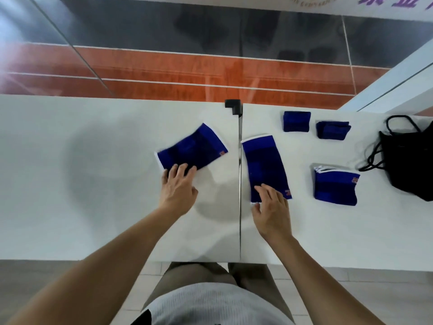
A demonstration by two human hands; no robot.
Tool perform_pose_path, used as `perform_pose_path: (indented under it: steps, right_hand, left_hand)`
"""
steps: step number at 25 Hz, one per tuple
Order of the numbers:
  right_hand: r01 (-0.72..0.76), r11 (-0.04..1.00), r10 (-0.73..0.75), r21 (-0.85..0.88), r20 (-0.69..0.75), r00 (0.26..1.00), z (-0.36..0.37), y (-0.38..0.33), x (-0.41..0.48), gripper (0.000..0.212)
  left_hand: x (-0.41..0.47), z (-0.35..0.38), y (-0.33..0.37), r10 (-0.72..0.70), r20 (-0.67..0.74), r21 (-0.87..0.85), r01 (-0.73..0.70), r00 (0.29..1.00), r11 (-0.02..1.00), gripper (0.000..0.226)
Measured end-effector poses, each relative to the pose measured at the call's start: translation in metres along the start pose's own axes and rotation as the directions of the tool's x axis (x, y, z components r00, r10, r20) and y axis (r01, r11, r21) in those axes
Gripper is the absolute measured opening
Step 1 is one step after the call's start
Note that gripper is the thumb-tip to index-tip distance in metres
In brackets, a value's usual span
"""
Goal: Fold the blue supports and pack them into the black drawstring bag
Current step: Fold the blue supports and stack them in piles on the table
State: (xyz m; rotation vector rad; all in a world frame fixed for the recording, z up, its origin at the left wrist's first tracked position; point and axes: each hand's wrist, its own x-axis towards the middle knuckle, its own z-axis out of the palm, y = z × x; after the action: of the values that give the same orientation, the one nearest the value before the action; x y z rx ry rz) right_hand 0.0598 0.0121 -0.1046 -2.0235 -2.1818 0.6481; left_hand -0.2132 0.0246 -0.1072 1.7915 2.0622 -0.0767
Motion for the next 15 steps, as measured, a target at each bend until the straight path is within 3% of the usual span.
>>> perform_pose_path:
  steps: [7,11,15]
  right_hand:
    - [0.309,0.946,-0.302,-0.099,0.075,0.95,0.022,-0.051,0.008,0.054]
    - [0.343,0.921,-0.329,-0.186,0.102,0.939,0.031,-0.057,0.005,0.055]
    - [0.381,0.901,-0.373,-0.208,0.078,0.924,0.034,-0.055,0.003,0.05]
  left_hand:
    - [-0.092,0.03,-0.021,0.225,0.011,0.02,-0.225,0.974,0.974,0.067]
    - [-0.098,0.031,-0.04,0.111,-0.055,-0.019,-0.112,0.992,0.994,0.07]
    - [-0.087,0.028,-0.044,0.105,-0.134,-0.019,-0.109,0.985,0.994,0.052]
